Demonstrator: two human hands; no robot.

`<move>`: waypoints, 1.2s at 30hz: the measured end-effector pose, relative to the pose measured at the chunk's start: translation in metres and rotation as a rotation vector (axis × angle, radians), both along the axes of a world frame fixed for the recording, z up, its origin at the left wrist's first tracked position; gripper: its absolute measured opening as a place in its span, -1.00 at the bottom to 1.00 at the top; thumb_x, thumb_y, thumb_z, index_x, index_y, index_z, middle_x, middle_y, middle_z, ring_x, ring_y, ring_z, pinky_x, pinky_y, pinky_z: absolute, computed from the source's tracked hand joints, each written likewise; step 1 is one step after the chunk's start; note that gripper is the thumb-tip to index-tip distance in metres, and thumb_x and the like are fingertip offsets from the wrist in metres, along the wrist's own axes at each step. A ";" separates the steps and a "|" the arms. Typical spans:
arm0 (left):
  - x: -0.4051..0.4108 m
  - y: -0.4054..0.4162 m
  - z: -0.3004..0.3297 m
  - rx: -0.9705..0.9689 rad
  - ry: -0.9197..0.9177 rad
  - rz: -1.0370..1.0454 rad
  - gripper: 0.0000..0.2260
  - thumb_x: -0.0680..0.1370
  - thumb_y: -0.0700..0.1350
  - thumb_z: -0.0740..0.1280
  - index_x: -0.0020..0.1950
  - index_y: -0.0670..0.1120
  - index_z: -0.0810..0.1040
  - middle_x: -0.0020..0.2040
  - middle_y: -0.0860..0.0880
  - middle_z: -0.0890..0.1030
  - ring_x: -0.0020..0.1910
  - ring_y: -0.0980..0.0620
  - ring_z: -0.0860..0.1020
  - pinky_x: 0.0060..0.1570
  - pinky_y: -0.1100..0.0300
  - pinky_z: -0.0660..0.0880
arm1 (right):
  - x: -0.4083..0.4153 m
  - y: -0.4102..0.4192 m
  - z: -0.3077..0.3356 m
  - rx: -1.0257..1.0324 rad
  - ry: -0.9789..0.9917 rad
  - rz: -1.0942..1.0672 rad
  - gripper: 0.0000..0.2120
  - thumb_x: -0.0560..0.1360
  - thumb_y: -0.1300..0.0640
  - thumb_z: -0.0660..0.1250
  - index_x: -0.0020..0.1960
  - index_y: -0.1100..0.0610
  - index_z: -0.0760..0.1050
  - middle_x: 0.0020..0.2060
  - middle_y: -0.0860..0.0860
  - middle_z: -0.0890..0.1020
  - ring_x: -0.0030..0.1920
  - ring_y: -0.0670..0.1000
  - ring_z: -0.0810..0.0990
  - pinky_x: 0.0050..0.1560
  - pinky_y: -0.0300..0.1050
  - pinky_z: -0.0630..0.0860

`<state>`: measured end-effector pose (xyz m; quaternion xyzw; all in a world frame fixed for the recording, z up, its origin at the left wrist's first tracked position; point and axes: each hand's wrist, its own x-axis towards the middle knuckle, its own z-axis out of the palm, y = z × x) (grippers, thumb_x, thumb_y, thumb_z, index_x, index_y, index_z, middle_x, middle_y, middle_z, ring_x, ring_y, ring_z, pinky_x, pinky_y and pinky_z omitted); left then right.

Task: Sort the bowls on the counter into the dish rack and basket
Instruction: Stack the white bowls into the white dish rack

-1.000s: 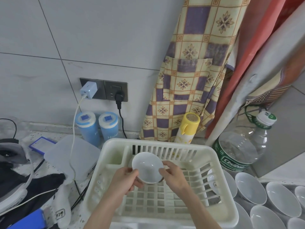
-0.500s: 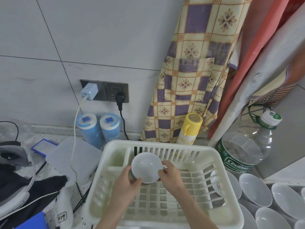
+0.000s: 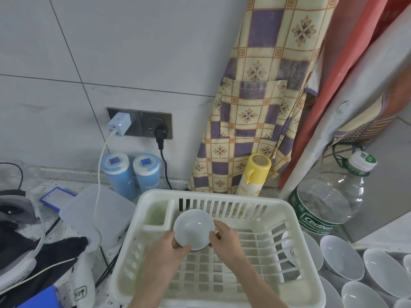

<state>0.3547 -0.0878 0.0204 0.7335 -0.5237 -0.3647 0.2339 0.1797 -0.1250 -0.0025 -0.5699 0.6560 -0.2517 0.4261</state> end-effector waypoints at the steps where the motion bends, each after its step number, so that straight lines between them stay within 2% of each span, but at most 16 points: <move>1: 0.000 0.001 0.000 0.005 0.011 0.000 -0.82 0.39 0.10 0.47 -0.08 0.21 0.52 -0.33 0.29 0.61 -0.25 0.38 0.56 -0.34 0.35 0.39 | -0.001 0.001 0.001 -0.003 -0.006 0.009 -0.62 0.56 0.17 0.22 0.36 0.03 0.46 -0.41 0.08 0.59 -0.25 0.16 0.66 -0.34 -0.21 0.45; 4: 0.001 0.003 0.003 0.007 0.003 -0.011 -0.80 0.36 0.13 0.47 -0.14 0.31 0.47 -0.34 0.47 0.57 -0.30 0.52 0.51 -0.36 0.41 0.35 | -0.004 0.001 0.003 -0.008 -0.021 0.026 -0.61 0.56 0.09 0.27 0.38 -0.01 0.47 -0.38 0.04 0.64 -0.37 -0.07 0.54 -0.41 -0.36 0.40; 8: 0.002 0.004 0.006 0.005 -0.070 0.011 -0.79 0.36 0.24 0.42 -0.07 0.24 0.55 -0.29 0.26 0.60 -0.27 0.38 0.52 -0.38 0.39 0.32 | -0.003 0.004 0.005 0.084 -0.054 -0.063 -0.51 0.59 -0.04 0.25 0.48 0.09 0.32 -0.30 0.02 0.69 -0.35 -0.12 0.56 -0.40 -0.41 0.41; 9: 0.002 0.004 0.005 0.007 -0.088 0.008 -0.75 0.37 0.26 0.41 -0.04 0.20 0.56 -0.26 0.21 0.60 -0.26 0.33 0.52 -0.38 0.38 0.31 | -0.004 0.004 0.005 0.123 -0.080 -0.095 -0.53 0.61 -0.06 0.22 0.45 0.11 0.36 -0.30 0.01 0.69 -0.37 -0.12 0.56 -0.42 -0.38 0.41; 12: 0.002 0.003 0.003 0.017 -0.110 -0.025 -0.70 0.40 0.25 0.40 0.03 0.13 0.59 -0.15 0.14 0.63 -0.16 0.20 0.58 -0.32 0.30 0.38 | -0.005 0.004 0.009 0.265 -0.225 -0.120 -0.70 0.62 -0.03 0.17 0.18 0.10 0.55 -0.28 0.06 0.73 -0.53 -0.07 0.46 -0.53 -0.28 0.34; 14: 0.001 0.001 0.002 0.016 -0.081 -0.048 -0.72 0.43 0.18 0.42 0.06 0.10 0.61 -0.07 0.13 0.68 -0.08 0.17 0.61 -0.20 0.25 0.48 | -0.004 0.004 0.010 0.325 -0.295 -0.105 -0.79 0.60 0.02 0.19 0.05 0.07 0.56 -0.24 0.11 0.74 -0.54 -0.06 0.44 -0.54 -0.27 0.28; 17: 0.000 0.000 -0.002 0.004 -0.023 -0.050 -0.73 0.45 0.07 0.45 0.12 0.04 0.64 -0.02 0.11 0.70 -0.01 0.16 0.63 -0.10 0.24 0.51 | -0.004 0.003 0.009 0.343 -0.341 -0.089 -0.82 0.59 0.08 0.22 0.00 0.15 0.55 -0.27 0.12 0.72 -0.53 -0.06 0.45 -0.53 -0.27 0.28; 22: 0.001 0.000 -0.004 -0.007 0.026 -0.022 -0.73 0.45 0.00 0.47 0.13 0.03 0.63 -0.05 0.10 0.70 -0.04 0.16 0.62 -0.17 0.29 0.46 | -0.005 0.004 0.006 0.334 -0.378 -0.053 -0.80 0.59 0.08 0.23 -0.02 0.15 0.58 -0.25 0.11 0.72 -0.52 -0.07 0.46 -0.51 -0.28 0.29; 25: 0.001 0.000 -0.002 -0.013 0.035 -0.013 -0.79 0.44 -0.01 0.47 0.07 0.05 0.64 -0.19 0.17 0.66 -0.16 0.24 0.59 -0.29 0.39 0.40 | -0.005 0.005 0.007 0.337 -0.380 -0.046 -0.78 0.60 0.06 0.22 0.01 0.15 0.58 -0.21 0.12 0.73 -0.51 -0.09 0.46 -0.50 -0.29 0.31; 28: 0.002 0.000 0.000 0.020 -0.005 -0.003 -0.90 0.42 0.03 0.46 -0.13 0.05 0.67 -0.29 0.15 0.66 -0.26 0.24 0.60 -0.35 0.32 0.42 | -0.003 0.005 0.009 0.368 -0.361 -0.073 -0.76 0.60 0.03 0.22 0.08 0.17 0.54 -0.14 0.15 0.73 -0.49 -0.10 0.46 -0.50 -0.29 0.30; 31: 0.003 0.000 0.004 0.036 -0.051 -0.001 -0.82 0.42 0.06 0.46 -0.34 0.05 0.59 -0.39 0.12 0.63 -0.36 0.19 0.58 -0.44 0.29 0.37 | 0.004 0.008 0.016 0.383 -0.304 -0.163 -0.69 0.58 0.02 0.25 0.20 0.21 0.39 -0.19 0.15 0.71 -0.49 -0.09 0.46 -0.51 -0.27 0.26; 32: 0.003 0.001 0.005 0.032 -0.056 0.007 -0.78 0.42 0.06 0.46 -0.38 0.06 0.55 -0.42 0.13 0.61 -0.39 0.22 0.56 -0.46 0.30 0.33 | 0.006 0.010 0.019 0.370 -0.273 -0.187 -0.69 0.58 0.01 0.25 0.24 0.15 0.34 -0.21 0.12 0.69 -0.48 -0.09 0.46 -0.51 -0.26 0.26; 34: 0.004 0.001 0.010 0.016 -0.071 0.032 -0.73 0.45 0.07 0.45 -0.39 0.03 0.52 -0.44 0.14 0.56 -0.43 0.24 0.51 -0.47 0.29 0.33 | 0.008 0.015 0.027 0.339 -0.210 -0.219 -0.50 0.59 0.01 0.23 0.46 0.16 0.23 -0.20 0.09 0.65 -0.45 -0.08 0.46 -0.50 -0.26 0.29; 36: 0.009 0.002 0.018 -0.020 -0.046 0.077 -0.80 0.50 0.07 0.43 -0.19 -0.04 0.62 -0.25 0.08 0.65 -0.30 0.12 0.56 -0.30 0.17 0.48 | 0.005 0.024 0.037 0.310 -0.191 -0.222 -0.45 0.59 0.02 0.21 0.51 0.18 0.18 -0.16 0.08 0.65 -0.43 -0.07 0.47 -0.51 -0.27 0.30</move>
